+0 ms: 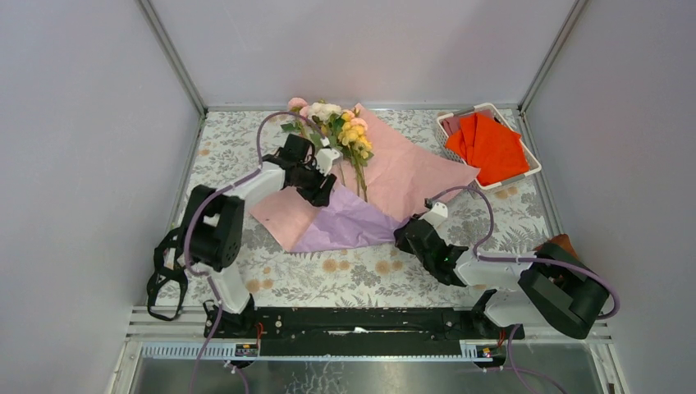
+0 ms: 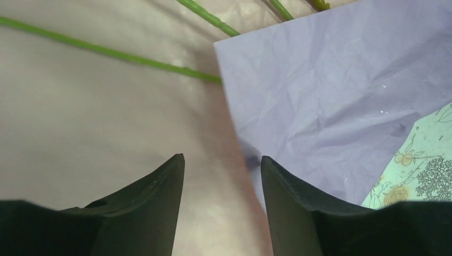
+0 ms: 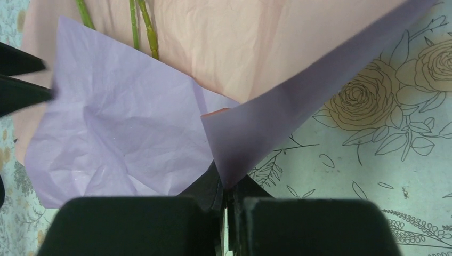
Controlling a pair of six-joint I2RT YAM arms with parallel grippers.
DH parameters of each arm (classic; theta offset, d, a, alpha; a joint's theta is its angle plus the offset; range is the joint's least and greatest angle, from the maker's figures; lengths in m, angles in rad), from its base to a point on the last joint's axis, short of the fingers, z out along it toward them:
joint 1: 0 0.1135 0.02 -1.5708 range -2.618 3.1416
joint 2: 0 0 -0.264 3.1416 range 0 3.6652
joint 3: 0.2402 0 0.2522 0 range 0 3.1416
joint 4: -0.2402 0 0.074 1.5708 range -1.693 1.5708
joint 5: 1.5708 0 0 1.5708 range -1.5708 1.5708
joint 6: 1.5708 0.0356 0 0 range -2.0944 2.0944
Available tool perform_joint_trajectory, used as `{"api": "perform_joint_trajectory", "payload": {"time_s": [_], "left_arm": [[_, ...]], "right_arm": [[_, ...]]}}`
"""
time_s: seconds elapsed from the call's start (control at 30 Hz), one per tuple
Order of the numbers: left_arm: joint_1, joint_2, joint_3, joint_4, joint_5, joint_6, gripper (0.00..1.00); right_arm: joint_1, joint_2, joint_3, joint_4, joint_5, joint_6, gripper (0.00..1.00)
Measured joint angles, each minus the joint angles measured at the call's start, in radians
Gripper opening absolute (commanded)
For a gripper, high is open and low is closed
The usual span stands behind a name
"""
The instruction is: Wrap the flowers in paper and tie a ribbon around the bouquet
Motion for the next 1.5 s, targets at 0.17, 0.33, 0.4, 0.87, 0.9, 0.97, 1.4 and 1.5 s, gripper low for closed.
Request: {"api": "perform_joint_trajectory", "payload": {"time_s": [0.17,0.33,0.4,0.87,0.9,0.97,1.4,1.5], "left_arm": [[-0.082,-0.245,-0.016,-0.041,-0.133,0.050,0.41],[-0.350,-0.415,-0.046,-0.035,-0.089,0.092,0.20],[-0.401,-0.370,-0.058,-0.022,-0.021,0.089,0.12],[-0.400,0.035,-0.053,0.053,-0.024,-0.004,0.11],[-0.401,0.027,-0.064,0.059,-0.032,0.003,0.11],[-0.400,0.005,-0.089,0.061,-0.045,0.019,0.12],[-0.318,-0.195,-0.306,-0.011,-0.097,0.198,0.14],[-0.303,-0.237,-0.351,-0.021,-0.105,0.249,0.16]], "right_arm": [[-0.001,-0.002,0.001,-0.028,-0.014,0.000,0.00],[-0.002,-0.007,0.001,-0.039,-0.042,0.021,0.00],[-0.003,-0.010,0.001,-0.040,-0.055,0.035,0.00],[-0.008,-0.100,-0.009,-0.082,-0.059,0.087,0.00],[-0.008,-0.104,-0.010,-0.086,-0.060,0.089,0.00],[-0.009,-0.113,-0.010,-0.100,-0.060,0.089,0.00],[-0.018,-0.153,-0.020,-0.137,-0.068,0.086,0.00],[-0.019,-0.153,-0.020,-0.145,-0.075,0.081,0.00]]}}
